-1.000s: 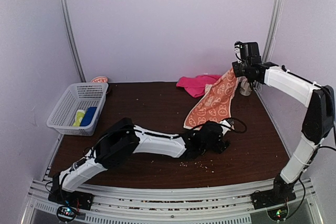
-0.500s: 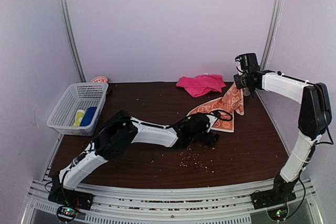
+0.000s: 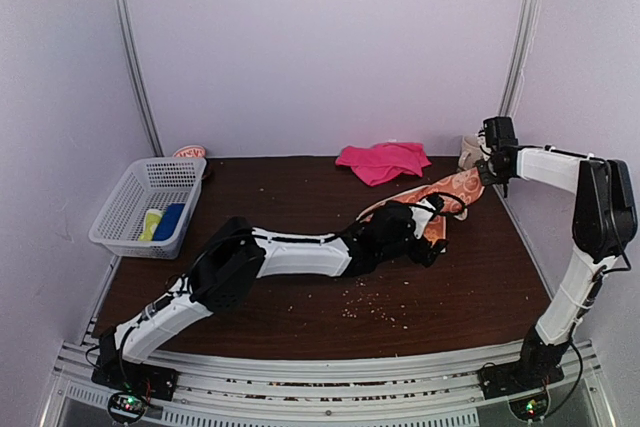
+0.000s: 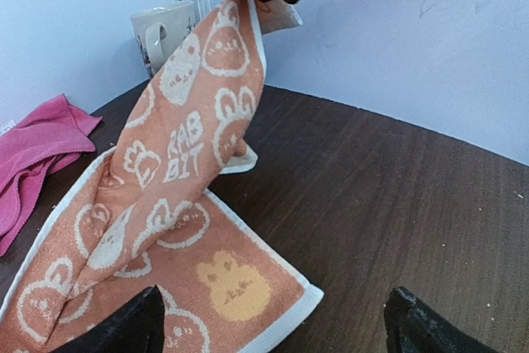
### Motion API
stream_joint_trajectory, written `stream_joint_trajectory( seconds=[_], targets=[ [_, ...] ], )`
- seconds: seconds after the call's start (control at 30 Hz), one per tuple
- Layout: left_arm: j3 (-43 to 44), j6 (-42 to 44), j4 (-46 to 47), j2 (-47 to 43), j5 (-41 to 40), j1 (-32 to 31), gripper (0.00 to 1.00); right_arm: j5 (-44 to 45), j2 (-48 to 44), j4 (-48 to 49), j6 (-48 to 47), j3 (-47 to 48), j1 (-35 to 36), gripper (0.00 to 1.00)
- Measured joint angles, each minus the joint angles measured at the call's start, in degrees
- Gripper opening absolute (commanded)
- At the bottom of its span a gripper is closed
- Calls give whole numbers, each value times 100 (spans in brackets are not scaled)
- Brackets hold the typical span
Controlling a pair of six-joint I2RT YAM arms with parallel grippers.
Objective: Roll the towels
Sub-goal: Put down the towel at the center of the board, then adjust the towel at the center of the board.
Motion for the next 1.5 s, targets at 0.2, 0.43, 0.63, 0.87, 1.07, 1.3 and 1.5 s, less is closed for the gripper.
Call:
stream_joint_trajectory(
  seconds=[0.2, 0.43, 0.63, 0.87, 1.07, 1.3, 1.5],
  targets=[
    [382, -254, 37, 476, -299, 9, 88, -87, -15, -33, -118, -319, -48, 0],
    [400, -710, -55, 787, -664, 105, 86, -645, -15, -48, -111, -321, -20, 0],
    [345, -1349, -15, 767, -507, 339, 84, -848, -15, -44, -109, -323, 101, 0],
    [-404, -1950, -160, 219, -96, 632, 86, -1027, -31, -9, -109, -380, 160, 0],
    [-1928, -2260, -302, -844, 149, 885, 86, -1235, -133, -52, -136, -382, 177, 0],
    [-3329, -1923, -697, -1882, -229, 1119, 89, -1801, -446, -254, -516, -385, 315, 0],
    [-4461, -1126, -737, -2660, -433, 1147, 98, -2085, -538, -472, -807, -387, 789, 0]
  ],
)
